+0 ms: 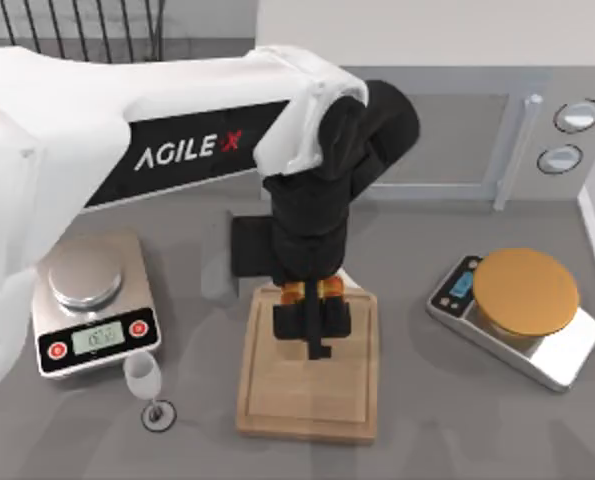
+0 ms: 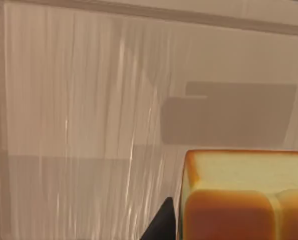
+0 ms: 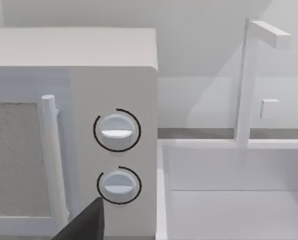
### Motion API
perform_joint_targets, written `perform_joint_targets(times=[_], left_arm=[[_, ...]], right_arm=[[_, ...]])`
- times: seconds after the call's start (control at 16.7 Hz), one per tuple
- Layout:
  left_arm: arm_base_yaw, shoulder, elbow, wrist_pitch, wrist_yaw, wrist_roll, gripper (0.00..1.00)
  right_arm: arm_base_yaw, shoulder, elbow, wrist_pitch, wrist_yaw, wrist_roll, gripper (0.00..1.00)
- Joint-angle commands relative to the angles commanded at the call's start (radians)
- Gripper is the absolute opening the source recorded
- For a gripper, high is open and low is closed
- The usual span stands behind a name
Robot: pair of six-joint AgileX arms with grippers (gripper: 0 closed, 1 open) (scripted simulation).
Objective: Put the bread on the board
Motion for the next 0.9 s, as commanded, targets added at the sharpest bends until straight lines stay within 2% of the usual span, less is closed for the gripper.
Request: perform_joint_targets(times=[0.66,0.9], left_arm=[[-0.004,0.025,-0.047,0.066,-0.001,0.003,0.0],[-0.004,0.025,-0.047,0.066,-0.001,0.003,0.3]], right_arm=[[0.0,0.0,0.0,0.0,0.0,0.0,1.0],[0.0,0.0,0.0,0.0,0.0,0.0,1.0]])
